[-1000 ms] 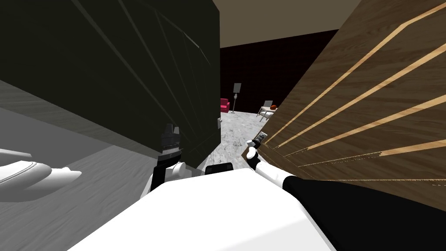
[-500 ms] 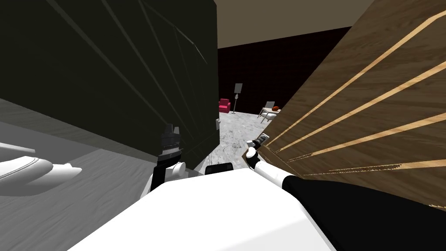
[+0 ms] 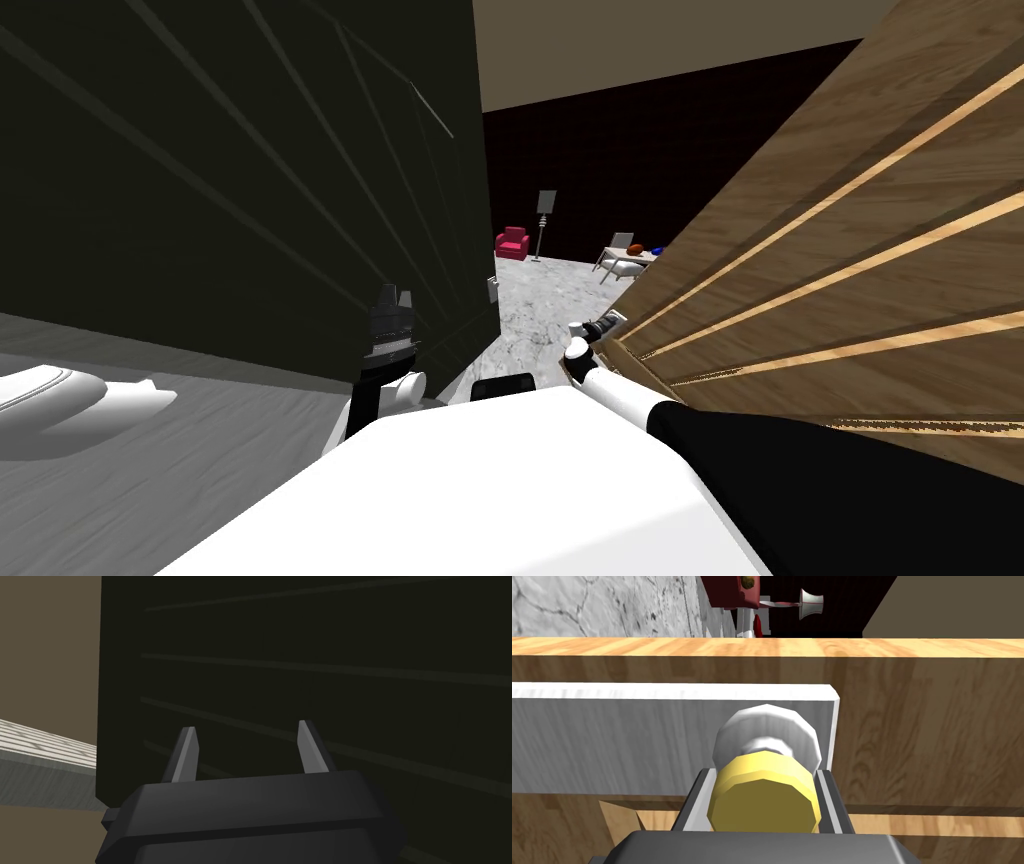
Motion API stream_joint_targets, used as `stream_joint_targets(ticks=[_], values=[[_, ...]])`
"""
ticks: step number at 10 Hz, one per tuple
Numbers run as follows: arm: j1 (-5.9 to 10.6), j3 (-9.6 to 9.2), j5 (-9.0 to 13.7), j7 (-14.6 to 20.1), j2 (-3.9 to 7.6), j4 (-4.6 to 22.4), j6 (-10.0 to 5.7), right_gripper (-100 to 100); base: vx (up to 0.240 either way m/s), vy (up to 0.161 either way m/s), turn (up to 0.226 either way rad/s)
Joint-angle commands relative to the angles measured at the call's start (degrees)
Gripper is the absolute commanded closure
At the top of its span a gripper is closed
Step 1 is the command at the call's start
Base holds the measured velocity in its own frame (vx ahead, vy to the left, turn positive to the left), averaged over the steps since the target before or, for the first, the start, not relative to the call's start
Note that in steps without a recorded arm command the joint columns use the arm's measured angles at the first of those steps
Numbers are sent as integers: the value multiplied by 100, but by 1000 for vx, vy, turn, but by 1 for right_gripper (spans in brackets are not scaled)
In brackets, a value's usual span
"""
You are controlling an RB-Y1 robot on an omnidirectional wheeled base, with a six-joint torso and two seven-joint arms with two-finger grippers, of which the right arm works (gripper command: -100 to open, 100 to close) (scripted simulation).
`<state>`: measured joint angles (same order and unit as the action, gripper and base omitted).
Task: Push the door open
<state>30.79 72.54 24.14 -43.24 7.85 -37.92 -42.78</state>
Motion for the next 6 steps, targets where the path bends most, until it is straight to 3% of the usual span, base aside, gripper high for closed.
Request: stream_joint_targets(ticks=[1, 2, 3, 4, 6], values=[[8, 92, 31, -95, -52, -169, 15, 100, 92, -107, 12], [44, 240, 73, -205, -79, -197, -77, 100, 61, -137, 42], [22, 171, 53, -133, -70, -143, -54, 100, 28, -74, 11], [31, 342, 108, -228, -48, -199, -140, 100, 95, -132, 4], [36, 497, 156, -302, -31, -243, -214, 100, 126, -179, -4]])
